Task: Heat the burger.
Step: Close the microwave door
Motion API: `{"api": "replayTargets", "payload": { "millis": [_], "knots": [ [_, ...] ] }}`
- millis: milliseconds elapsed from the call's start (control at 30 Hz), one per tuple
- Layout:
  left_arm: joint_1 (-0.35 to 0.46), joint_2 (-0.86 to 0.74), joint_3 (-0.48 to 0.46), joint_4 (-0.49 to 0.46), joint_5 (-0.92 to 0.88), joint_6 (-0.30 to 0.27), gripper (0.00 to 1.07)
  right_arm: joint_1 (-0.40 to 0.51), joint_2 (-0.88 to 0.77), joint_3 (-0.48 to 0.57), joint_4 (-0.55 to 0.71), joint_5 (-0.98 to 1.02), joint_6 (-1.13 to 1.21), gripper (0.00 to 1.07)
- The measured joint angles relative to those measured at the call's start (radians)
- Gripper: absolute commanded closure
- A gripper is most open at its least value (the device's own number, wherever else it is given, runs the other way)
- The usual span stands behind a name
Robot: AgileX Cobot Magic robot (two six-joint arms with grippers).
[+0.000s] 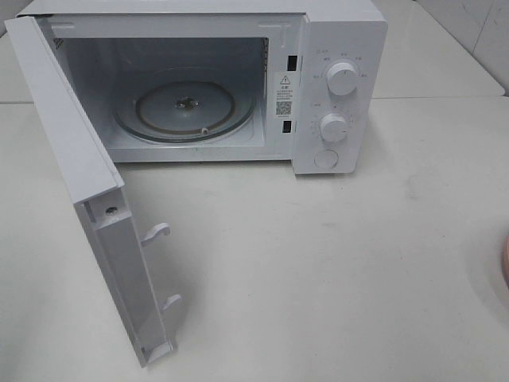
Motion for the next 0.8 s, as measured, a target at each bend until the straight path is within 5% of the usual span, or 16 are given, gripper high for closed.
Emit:
{"api": "replayTargets", "payload": {
  "millis": [100,233,567,800],
  "knots": [
    [0.000,0.017,0.000,0.000,-0.013,0.000,0.72,0.000,0.000,0.000,0.000,0.000,0.000,0.31],
    [0.000,0.131,0.009,-0.001,-0.110,0.000,1.05,0.000,0.000,0.000,0.000,0.000,0.000,0.31],
    [0.000,0.352,0.097,-0.032,-0.376,0.000,1.07,0.000,0.000,0.000,0.000,0.000,0.000,0.31],
    [0.000,0.556,0.244,-0.049,-0.801,0.000,1.07,0.000,0.000,0.000,0.000,0.000,0.000,0.31]
  ]
}}
